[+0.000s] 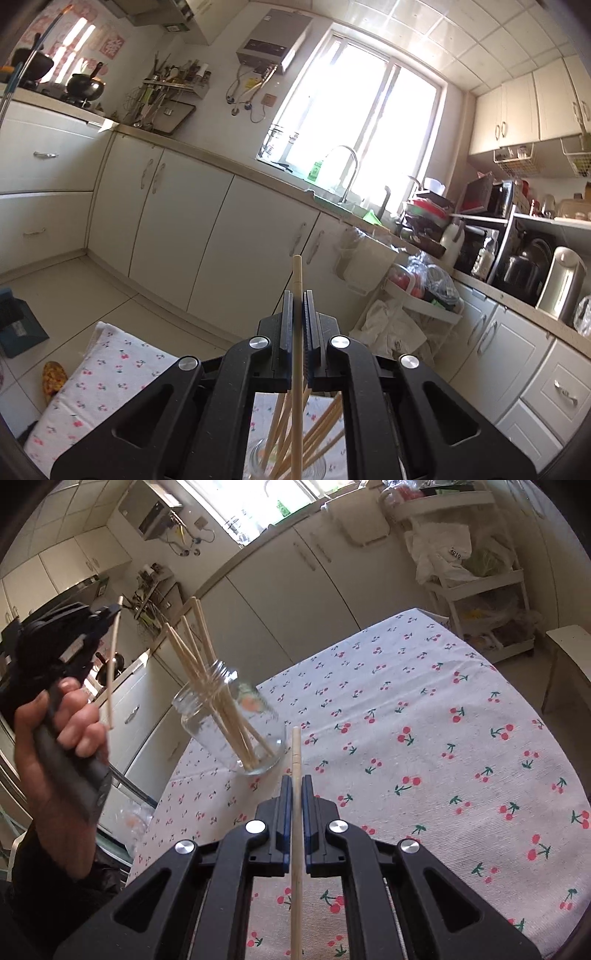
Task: Organize utensils
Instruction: 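Lower the left gripper's stick into the glass jar and open it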
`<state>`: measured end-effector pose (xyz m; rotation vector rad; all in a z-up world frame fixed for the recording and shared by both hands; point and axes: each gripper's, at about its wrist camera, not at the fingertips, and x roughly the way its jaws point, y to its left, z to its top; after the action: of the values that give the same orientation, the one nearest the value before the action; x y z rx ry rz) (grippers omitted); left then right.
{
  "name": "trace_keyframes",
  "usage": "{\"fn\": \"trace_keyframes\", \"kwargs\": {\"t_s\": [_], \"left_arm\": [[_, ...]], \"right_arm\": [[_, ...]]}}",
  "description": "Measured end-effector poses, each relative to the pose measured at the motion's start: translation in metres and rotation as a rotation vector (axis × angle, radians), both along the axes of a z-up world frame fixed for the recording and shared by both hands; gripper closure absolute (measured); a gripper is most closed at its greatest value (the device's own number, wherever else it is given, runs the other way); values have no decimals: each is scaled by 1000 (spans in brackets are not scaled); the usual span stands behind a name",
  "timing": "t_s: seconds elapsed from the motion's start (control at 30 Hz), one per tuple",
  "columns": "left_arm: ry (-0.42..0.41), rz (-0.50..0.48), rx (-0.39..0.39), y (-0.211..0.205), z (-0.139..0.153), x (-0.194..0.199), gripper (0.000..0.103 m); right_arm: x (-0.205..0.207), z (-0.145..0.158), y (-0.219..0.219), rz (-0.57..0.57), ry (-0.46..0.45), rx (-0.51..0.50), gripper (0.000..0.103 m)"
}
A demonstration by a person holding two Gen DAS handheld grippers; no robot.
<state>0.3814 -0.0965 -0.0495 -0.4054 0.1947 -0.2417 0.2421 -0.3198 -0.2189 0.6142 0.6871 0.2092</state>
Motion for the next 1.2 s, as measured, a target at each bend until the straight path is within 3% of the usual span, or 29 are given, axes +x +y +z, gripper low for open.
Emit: {"fn": "trace_keyframes", "kwargs": {"t_s": [0.37, 0.83, 1.2], "left_arm": [[-11, 76, -70, -12, -21, 29, 98], [-108, 143, 69, -31, -43, 17, 98], [-102, 116, 131, -40, -59, 0, 98]], "right_arm": [[-1, -3, -6, -13, -4, 38, 97], [-4, -3, -10, -24, -14, 59, 97], [-5, -3, -12, -26, -22, 67, 97]]}}
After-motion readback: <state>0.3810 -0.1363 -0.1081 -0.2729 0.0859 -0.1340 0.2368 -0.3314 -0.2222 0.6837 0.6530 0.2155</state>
